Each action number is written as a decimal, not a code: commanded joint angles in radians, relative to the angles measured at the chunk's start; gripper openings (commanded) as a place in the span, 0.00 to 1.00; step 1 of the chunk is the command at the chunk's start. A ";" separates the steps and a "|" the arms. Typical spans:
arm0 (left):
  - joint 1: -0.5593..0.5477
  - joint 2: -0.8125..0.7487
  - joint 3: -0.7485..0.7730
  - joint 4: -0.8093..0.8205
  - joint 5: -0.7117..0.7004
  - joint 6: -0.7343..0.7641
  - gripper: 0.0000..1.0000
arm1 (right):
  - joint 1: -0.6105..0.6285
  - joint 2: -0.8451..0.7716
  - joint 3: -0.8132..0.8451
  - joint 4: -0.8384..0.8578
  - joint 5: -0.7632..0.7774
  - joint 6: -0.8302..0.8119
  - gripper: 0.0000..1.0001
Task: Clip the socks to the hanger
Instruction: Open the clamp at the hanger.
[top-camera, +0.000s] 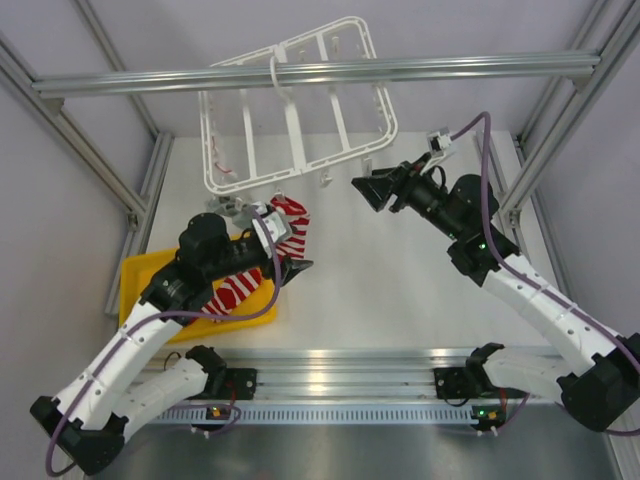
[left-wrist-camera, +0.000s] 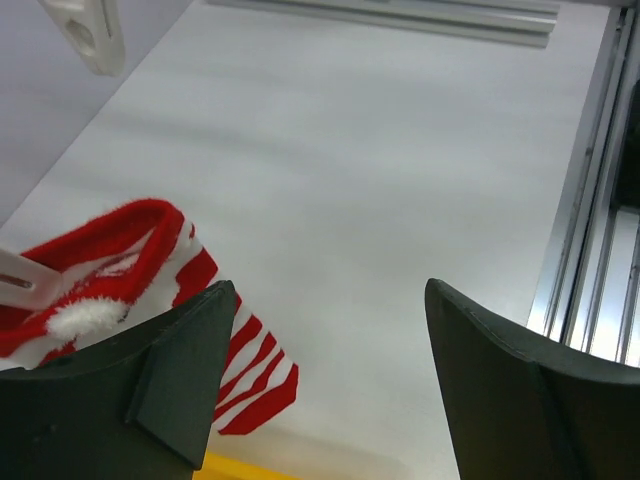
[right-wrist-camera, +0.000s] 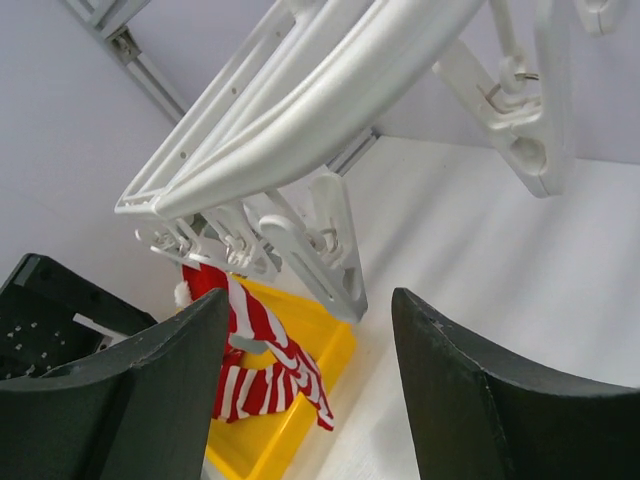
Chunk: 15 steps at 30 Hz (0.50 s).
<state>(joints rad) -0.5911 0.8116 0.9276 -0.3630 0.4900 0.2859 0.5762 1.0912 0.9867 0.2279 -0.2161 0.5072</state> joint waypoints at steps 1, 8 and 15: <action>-0.019 0.000 0.025 0.244 0.044 -0.089 0.82 | -0.010 0.032 0.066 0.102 -0.037 -0.018 0.65; -0.118 0.095 0.022 0.527 -0.274 -0.107 0.80 | -0.010 0.079 0.067 0.152 -0.094 0.044 0.65; -0.165 0.164 -0.047 0.705 -0.480 -0.002 0.84 | 0.001 0.099 0.075 0.177 -0.118 0.082 0.64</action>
<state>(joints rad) -0.7479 0.9581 0.8890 0.1669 0.1535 0.2527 0.5751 1.1885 1.0103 0.3302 -0.3092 0.5674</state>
